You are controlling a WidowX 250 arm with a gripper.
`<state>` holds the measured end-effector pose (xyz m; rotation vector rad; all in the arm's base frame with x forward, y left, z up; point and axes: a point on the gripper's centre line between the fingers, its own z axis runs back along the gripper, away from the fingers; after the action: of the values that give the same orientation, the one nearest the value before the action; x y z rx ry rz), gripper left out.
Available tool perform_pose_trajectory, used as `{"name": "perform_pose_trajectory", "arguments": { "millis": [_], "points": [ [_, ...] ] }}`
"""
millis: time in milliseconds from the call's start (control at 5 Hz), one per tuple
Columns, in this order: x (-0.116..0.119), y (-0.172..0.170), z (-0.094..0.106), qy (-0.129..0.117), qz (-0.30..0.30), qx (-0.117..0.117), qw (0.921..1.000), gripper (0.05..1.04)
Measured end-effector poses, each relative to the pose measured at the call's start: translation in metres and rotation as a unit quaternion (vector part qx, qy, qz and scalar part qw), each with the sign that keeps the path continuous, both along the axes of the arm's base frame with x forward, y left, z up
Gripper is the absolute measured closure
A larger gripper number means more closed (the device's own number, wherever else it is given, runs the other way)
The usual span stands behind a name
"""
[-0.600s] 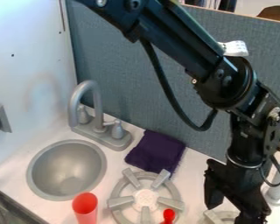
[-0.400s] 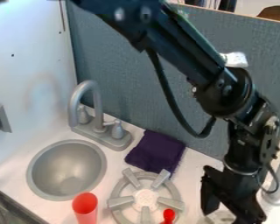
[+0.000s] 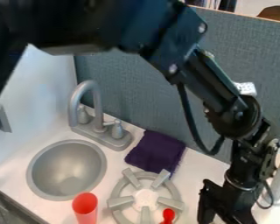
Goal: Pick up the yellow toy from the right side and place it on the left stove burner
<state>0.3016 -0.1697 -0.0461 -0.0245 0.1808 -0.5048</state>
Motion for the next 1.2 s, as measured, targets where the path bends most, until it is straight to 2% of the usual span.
{"name": "perform_pose_trajectory", "arguments": {
  "millis": [400,600,800,1000,1200],
  "points": [
    [0.004,0.000,-0.011,0.002,-0.009,0.018,0.9998,0.083],
    [0.003,-0.005,-0.015,0.004,-0.015,0.018,0.9997,0.083],
    [0.004,-0.010,-0.015,0.005,-0.014,0.006,0.9999,0.083],
    [0.007,-0.020,-0.032,0.022,0.000,-0.009,0.9997,0.136],
    [0.015,-0.024,-0.036,0.021,0.007,-0.007,0.9997,0.413]
  ]
}}
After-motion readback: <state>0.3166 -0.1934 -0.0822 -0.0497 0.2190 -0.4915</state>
